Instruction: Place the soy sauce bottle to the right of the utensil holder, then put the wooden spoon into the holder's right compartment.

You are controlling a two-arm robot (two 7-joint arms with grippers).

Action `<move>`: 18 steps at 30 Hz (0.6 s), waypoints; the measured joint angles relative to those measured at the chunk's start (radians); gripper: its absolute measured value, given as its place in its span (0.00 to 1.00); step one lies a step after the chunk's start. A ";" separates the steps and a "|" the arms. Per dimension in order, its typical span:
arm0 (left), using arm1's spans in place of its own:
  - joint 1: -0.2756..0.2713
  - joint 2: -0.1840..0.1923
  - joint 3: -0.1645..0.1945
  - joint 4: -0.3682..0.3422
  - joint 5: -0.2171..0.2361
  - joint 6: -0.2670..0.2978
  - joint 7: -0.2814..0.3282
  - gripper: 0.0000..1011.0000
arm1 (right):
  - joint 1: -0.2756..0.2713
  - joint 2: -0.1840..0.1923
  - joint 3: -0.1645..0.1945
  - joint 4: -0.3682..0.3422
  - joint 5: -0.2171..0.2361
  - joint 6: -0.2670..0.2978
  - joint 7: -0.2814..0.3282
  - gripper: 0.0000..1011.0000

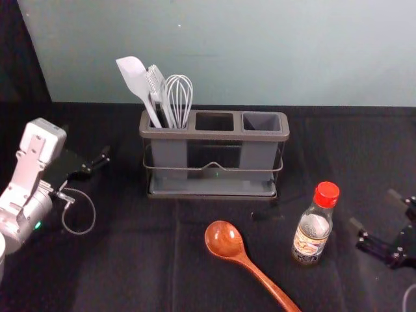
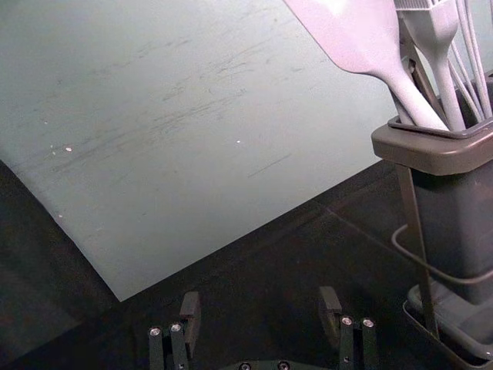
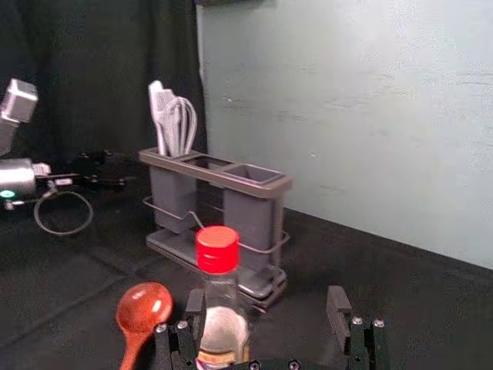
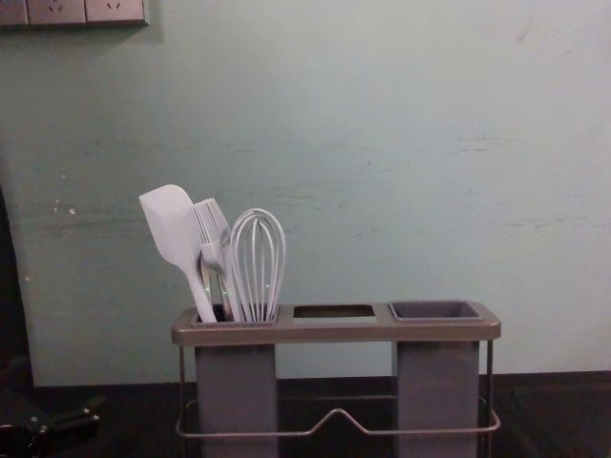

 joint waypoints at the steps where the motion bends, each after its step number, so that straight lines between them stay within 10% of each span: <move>1: 0.000 0.000 0.000 0.000 0.000 0.000 0.000 0.99 | 0.007 -0.004 -0.005 0.000 0.000 0.003 0.006 0.99; 18: 0.000 0.000 0.000 0.000 0.000 0.000 0.000 0.99 | 0.199 -0.120 -0.119 0.073 -0.033 0.093 0.084 0.99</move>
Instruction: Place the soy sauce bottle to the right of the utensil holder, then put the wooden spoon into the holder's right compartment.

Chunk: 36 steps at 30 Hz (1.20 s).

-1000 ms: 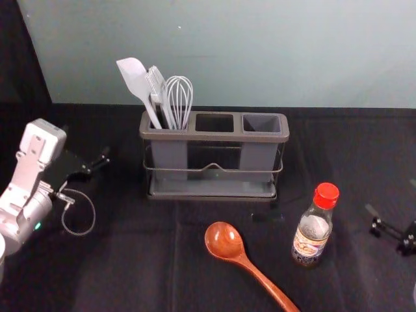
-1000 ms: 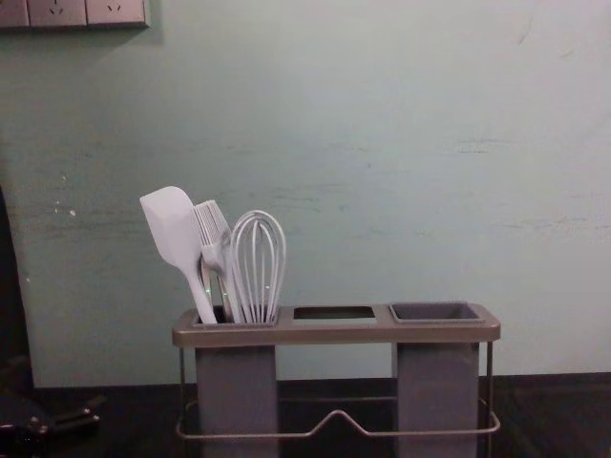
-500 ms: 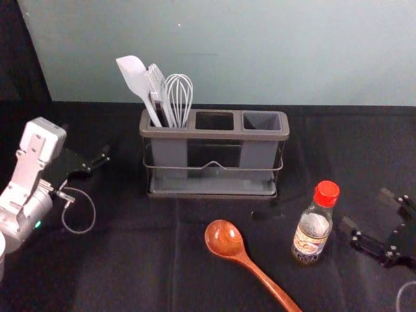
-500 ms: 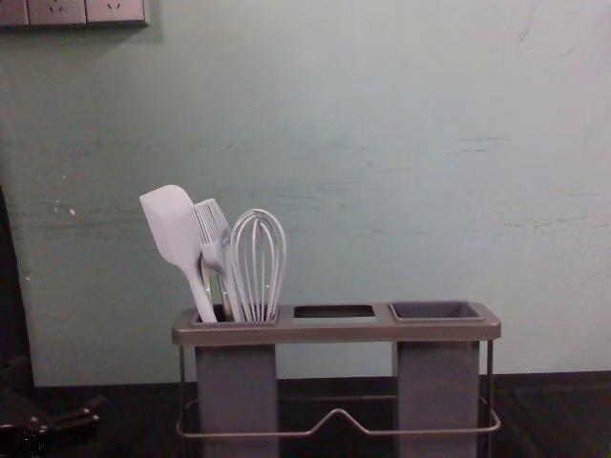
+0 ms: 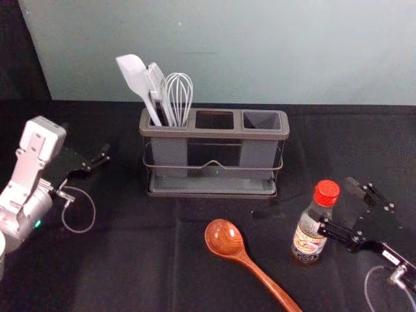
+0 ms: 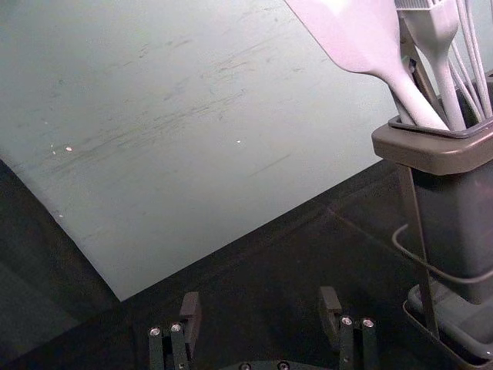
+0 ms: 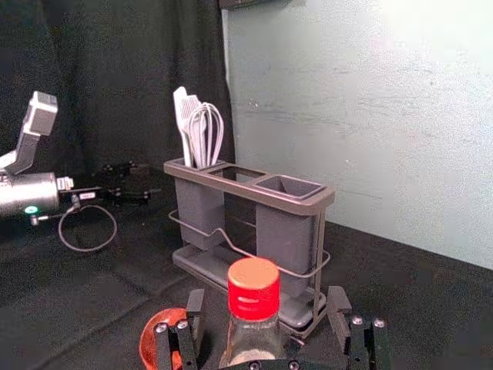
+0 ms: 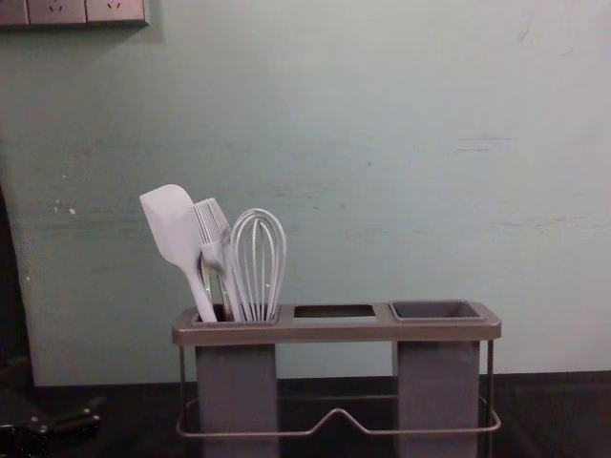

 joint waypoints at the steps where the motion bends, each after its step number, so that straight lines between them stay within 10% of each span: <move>1: 0.000 0.000 0.000 0.000 0.000 0.000 0.000 0.99 | 0.005 -0.005 -0.002 0.003 -0.003 0.003 0.000 0.99; 36: 0.000 0.000 0.000 0.000 0.000 0.000 0.000 0.99 | 0.068 -0.108 0.003 0.014 -0.087 0.084 0.052 0.99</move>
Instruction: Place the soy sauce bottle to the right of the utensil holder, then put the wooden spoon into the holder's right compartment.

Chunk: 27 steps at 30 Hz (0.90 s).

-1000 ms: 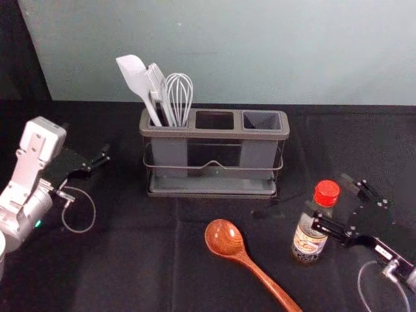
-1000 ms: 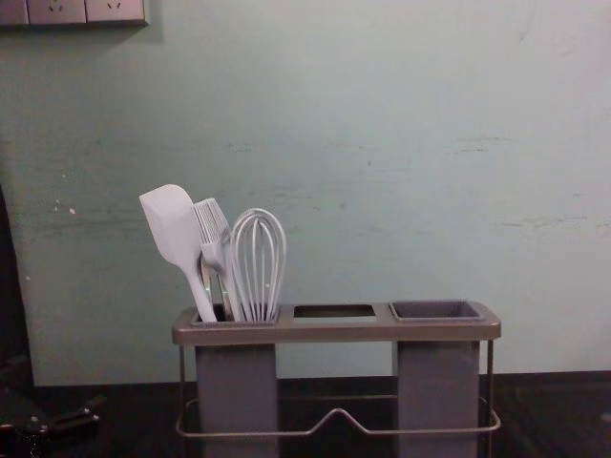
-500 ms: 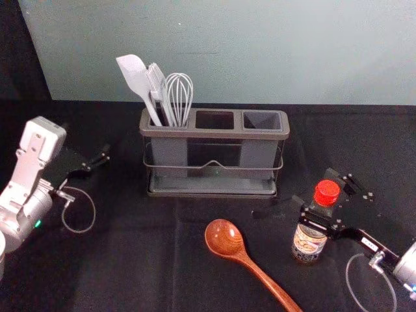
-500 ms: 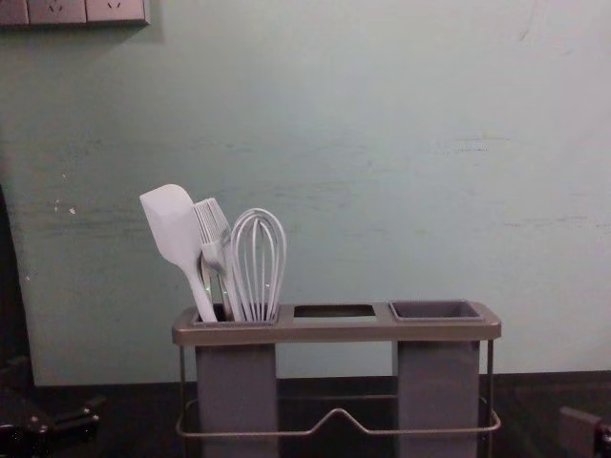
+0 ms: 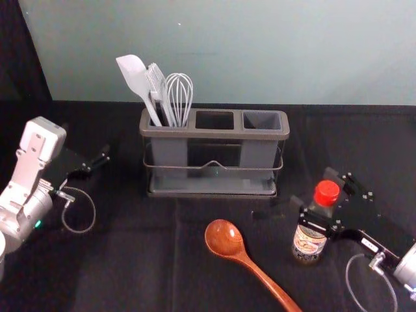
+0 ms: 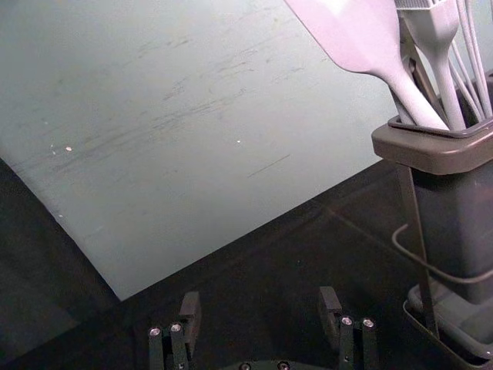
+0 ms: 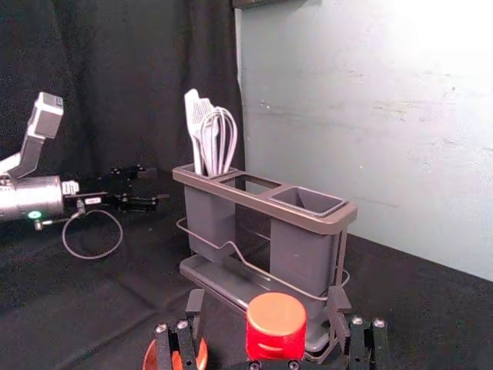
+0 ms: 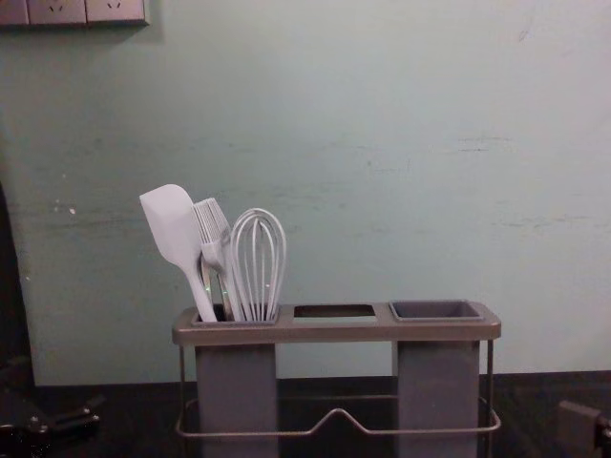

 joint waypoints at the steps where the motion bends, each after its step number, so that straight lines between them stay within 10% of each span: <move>1: 0.000 0.000 0.000 0.000 0.000 0.000 0.000 0.99 | -0.003 -0.001 0.002 -0.002 -0.001 0.000 0.000 0.99; 22: 0.000 0.000 0.000 0.000 0.000 0.000 0.000 0.99 | -0.081 -0.028 0.068 -0.038 -0.025 -0.009 0.009 0.97; 27: 0.000 0.000 0.000 0.000 0.000 0.000 0.000 0.99 | -0.086 -0.055 0.090 -0.037 -0.023 0.005 0.025 0.67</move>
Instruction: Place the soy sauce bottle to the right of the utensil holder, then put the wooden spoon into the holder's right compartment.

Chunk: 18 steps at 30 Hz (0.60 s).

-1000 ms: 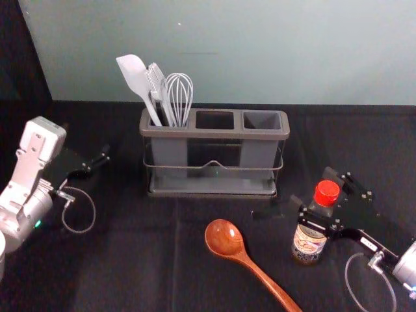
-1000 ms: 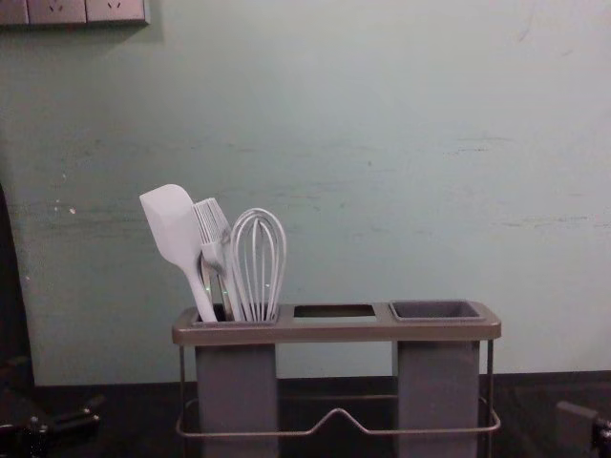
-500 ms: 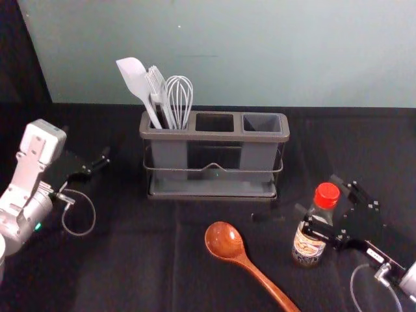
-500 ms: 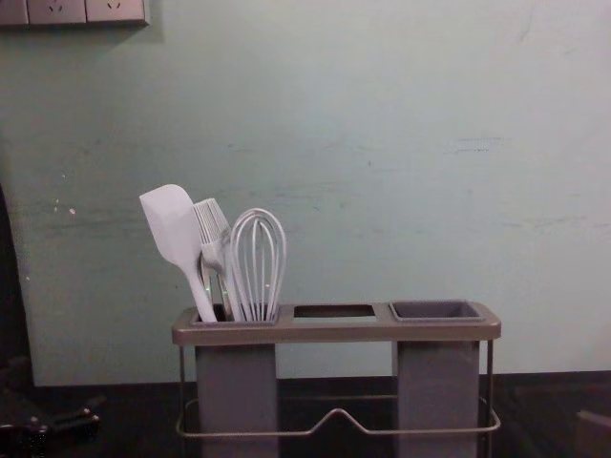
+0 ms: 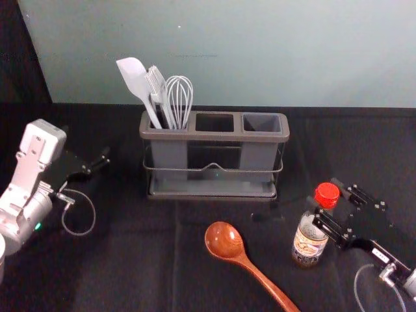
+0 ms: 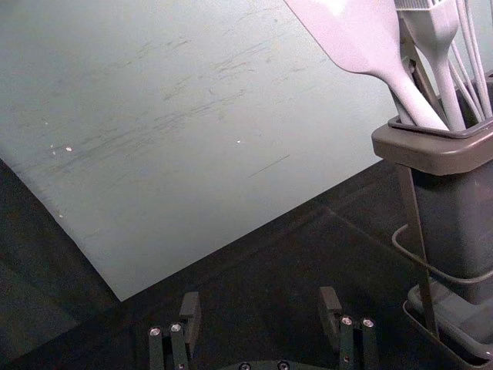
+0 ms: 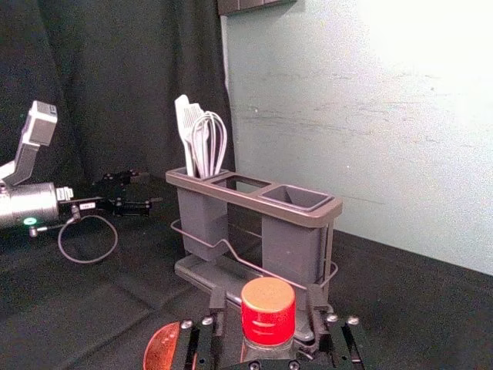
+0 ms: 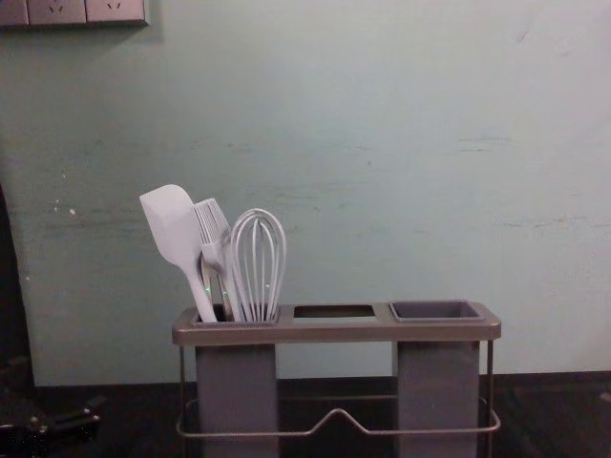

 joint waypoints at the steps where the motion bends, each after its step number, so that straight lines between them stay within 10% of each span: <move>1: 0.000 0.000 0.000 0.000 0.000 0.000 0.000 0.99 | 0.001 -0.003 0.001 0.002 0.000 0.002 0.002 0.63; 10: 0.000 0.000 0.000 0.000 0.000 0.000 0.000 0.99 | 0.010 -0.014 0.001 0.011 0.000 0.009 0.013 0.38; 18: 0.000 0.000 0.000 0.000 0.000 0.000 0.000 0.99 | 0.009 -0.012 0.017 -0.007 0.015 0.013 0.023 0.38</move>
